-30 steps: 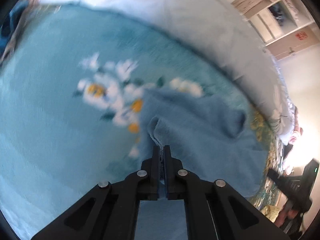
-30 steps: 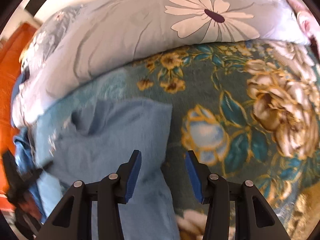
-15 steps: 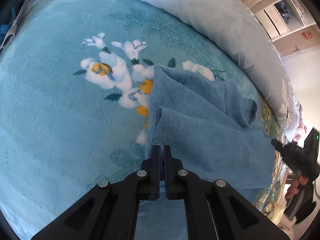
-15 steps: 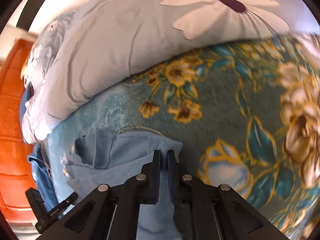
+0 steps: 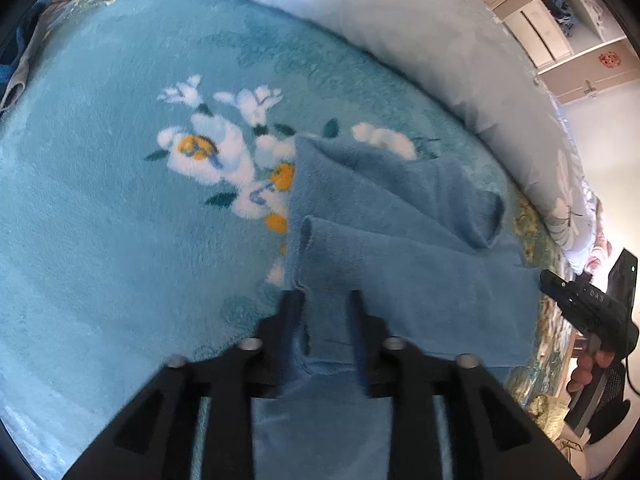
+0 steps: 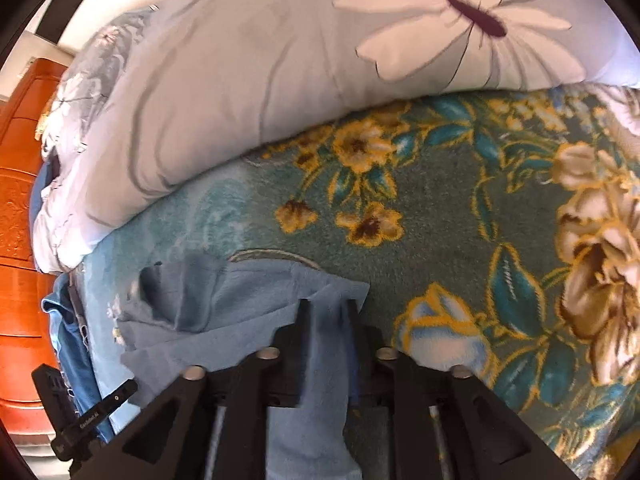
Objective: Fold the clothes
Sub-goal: 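Grasp the folded sweater edge with the left tool while the right tool pinches the hem, then open both tools and lift them back to view the folded sweater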
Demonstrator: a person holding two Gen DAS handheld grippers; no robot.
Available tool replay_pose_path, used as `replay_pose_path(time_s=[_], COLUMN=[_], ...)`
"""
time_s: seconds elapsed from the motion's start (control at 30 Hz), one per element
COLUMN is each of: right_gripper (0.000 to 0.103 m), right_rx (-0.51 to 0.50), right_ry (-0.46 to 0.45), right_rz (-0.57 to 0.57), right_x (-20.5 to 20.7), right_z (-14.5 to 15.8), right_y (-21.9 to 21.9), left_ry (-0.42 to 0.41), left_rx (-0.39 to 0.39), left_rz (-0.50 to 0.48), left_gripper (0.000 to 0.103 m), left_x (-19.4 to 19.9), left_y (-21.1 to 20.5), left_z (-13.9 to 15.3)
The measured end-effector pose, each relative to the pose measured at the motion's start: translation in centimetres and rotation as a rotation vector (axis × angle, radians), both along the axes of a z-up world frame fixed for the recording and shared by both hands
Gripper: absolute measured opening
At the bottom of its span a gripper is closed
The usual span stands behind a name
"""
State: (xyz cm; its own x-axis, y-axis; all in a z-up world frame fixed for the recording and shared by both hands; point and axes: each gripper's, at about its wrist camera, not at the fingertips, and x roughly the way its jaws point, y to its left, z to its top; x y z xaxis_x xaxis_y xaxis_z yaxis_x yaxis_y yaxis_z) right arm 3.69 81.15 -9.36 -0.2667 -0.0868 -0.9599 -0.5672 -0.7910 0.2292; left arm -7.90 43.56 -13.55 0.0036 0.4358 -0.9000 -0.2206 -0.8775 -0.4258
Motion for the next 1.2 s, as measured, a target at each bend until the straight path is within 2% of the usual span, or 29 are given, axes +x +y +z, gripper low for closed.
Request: replay_pose_path(time_s=[0.03,0.1,0.17,0.27,0.33,0.4,0.5,0.63,0.73,0.87,0.93,1.1,1.2], right_gripper=[0.049,0.051,0.068,0.072,0.072,0.072,0.081,0.082,0.092,0.098,0.103,0.103,0.103], right_rx=[0.007,-0.004,-0.009,-0.02,-0.044,-0.065,-0.077,-0.047,0.003,0.039,0.066,0.107,0.134], right_ry=[0.016,0.044,0.041,-0.006,-0.051,-0.095,-0.129,-0.142,-0.134,-0.117,-0.107,-0.099,-0.092], right_rz=[-0.007,-0.023,-0.027,-0.017,-0.023,-0.043,-0.072,-0.081,-0.095,-0.115,-0.09,0.008,0.089], right_x=[0.6,2.6,4.5,8.2,10.9,13.7,16.7,19.5,20.7,22.2,22.7,23.3,23.6], right_z=[0.7,2.0,2.6,2.7,2.6,2.5,3.2,5.5,7.5,9.6,10.4,11.8,12.3], right_y=[-0.2,-1.1,-3.0,-6.8,-9.2,-11.6,-14.1,-16.8,-18.6,-20.5,-21.7,-23.3,-23.8], left_ry=[0.013,0.042,0.048,0.027,0.013,0.004,-0.004,-0.002,0.014,0.042,0.066,0.155,0.211], left_rx=[0.001,-0.003,-0.017,-0.037,-0.057,-0.064,-0.066,-0.057,-0.054,-0.061,-0.072,-0.082,-0.076], left_rz=[-0.005,-0.022,-0.038,-0.056,-0.072,-0.091,-0.146,-0.232,-0.311,-0.4,-0.432,-0.466,-0.451], left_gripper=[0.049,0.063,0.071,0.074,0.084,0.085,0.087,0.092,0.095,0.095,0.095,0.096,0.097], left_x=[0.2,0.8,1.7,3.3,4.9,6.3,8.3,10.8,12.2,13.8,14.5,16.1,17.3], left_y=[-0.2,-0.5,-1.3,-1.6,-2.6,-3.2,-4.3,-4.9,-5.2,-5.4,-5.5,-5.8,-5.9], left_z=[0.6,1.9,2.8,3.6,4.1,4.7,6.0,7.5,8.6,9.8,10.4,13.1,14.7])
